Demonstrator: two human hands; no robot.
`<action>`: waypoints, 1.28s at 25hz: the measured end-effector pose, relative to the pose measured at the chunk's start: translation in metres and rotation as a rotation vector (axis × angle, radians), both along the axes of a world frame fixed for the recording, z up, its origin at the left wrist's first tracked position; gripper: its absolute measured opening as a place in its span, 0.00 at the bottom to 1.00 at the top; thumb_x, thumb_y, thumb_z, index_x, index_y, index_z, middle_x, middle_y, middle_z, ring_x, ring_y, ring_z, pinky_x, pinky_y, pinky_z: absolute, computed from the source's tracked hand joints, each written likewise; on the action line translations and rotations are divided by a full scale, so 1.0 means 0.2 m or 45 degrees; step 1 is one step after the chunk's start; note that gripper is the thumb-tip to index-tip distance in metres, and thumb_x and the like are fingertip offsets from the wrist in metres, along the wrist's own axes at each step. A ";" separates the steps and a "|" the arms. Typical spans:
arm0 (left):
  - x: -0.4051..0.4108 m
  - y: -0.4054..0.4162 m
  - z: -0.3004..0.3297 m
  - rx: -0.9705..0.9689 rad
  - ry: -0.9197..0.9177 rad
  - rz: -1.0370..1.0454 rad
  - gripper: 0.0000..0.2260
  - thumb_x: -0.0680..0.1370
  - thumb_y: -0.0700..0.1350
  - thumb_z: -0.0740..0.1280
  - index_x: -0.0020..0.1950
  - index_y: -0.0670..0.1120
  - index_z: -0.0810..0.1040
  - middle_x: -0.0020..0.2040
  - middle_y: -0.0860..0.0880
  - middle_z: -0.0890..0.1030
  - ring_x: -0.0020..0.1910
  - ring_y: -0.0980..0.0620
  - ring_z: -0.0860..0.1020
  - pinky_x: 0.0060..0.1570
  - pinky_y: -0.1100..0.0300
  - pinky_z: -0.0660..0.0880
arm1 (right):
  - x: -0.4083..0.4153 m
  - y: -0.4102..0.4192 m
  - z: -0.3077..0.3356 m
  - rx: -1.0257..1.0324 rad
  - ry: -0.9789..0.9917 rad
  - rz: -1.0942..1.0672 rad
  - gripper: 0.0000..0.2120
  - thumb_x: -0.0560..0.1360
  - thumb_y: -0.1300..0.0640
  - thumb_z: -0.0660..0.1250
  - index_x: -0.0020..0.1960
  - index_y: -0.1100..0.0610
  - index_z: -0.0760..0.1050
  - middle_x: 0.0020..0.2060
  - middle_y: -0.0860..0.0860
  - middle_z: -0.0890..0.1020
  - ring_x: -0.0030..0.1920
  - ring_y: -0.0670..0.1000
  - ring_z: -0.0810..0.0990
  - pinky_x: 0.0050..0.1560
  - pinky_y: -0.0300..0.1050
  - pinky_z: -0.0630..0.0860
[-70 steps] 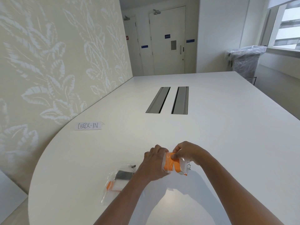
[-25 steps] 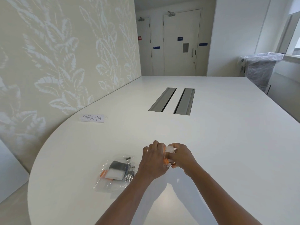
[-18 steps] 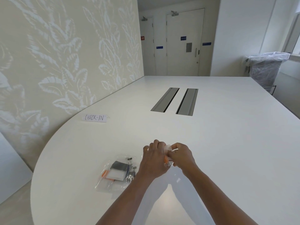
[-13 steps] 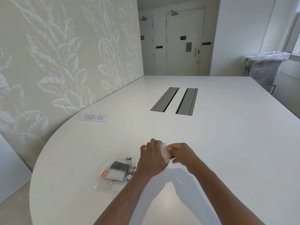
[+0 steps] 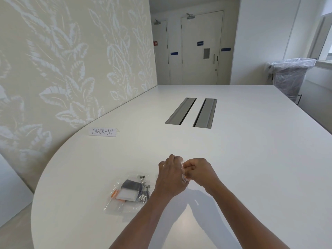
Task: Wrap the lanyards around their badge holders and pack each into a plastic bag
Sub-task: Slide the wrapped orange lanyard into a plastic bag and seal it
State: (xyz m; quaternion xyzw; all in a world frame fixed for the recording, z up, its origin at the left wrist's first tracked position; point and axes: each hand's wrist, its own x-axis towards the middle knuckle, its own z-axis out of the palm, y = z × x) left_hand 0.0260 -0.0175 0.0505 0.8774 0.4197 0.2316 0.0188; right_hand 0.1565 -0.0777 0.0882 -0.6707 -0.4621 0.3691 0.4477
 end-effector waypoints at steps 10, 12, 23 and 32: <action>0.02 -0.02 0.01 0.056 -0.096 0.009 0.27 0.68 0.53 0.71 0.64 0.46 0.71 0.59 0.50 0.72 0.57 0.49 0.75 0.60 0.53 0.70 | -0.01 -0.02 0.00 0.083 -0.234 0.089 0.12 0.69 0.68 0.65 0.47 0.56 0.83 0.34 0.48 0.86 0.36 0.46 0.84 0.46 0.45 0.83; 0.02 -0.01 0.03 0.058 -0.190 0.065 0.27 0.68 0.55 0.71 0.63 0.46 0.71 0.58 0.51 0.72 0.56 0.50 0.76 0.58 0.53 0.70 | -0.02 -0.02 0.02 0.136 -0.243 0.078 0.10 0.74 0.64 0.66 0.47 0.53 0.84 0.37 0.44 0.86 0.37 0.41 0.82 0.42 0.36 0.78; -0.01 0.02 0.07 -0.128 -0.480 0.223 0.37 0.66 0.55 0.78 0.68 0.43 0.67 0.60 0.47 0.68 0.62 0.45 0.71 0.55 0.50 0.72 | -0.02 -0.01 0.03 0.143 -0.364 0.103 0.05 0.76 0.58 0.71 0.41 0.54 0.78 0.28 0.46 0.80 0.24 0.43 0.70 0.28 0.34 0.66; -0.18 0.09 0.14 -0.661 -0.748 -0.028 0.19 0.77 0.53 0.73 0.63 0.47 0.74 0.58 0.51 0.78 0.57 0.50 0.77 0.56 0.57 0.77 | 0.03 0.02 0.01 0.190 -0.514 0.096 0.06 0.82 0.56 0.60 0.46 0.54 0.71 0.40 0.51 0.82 0.41 0.51 0.83 0.35 0.42 0.71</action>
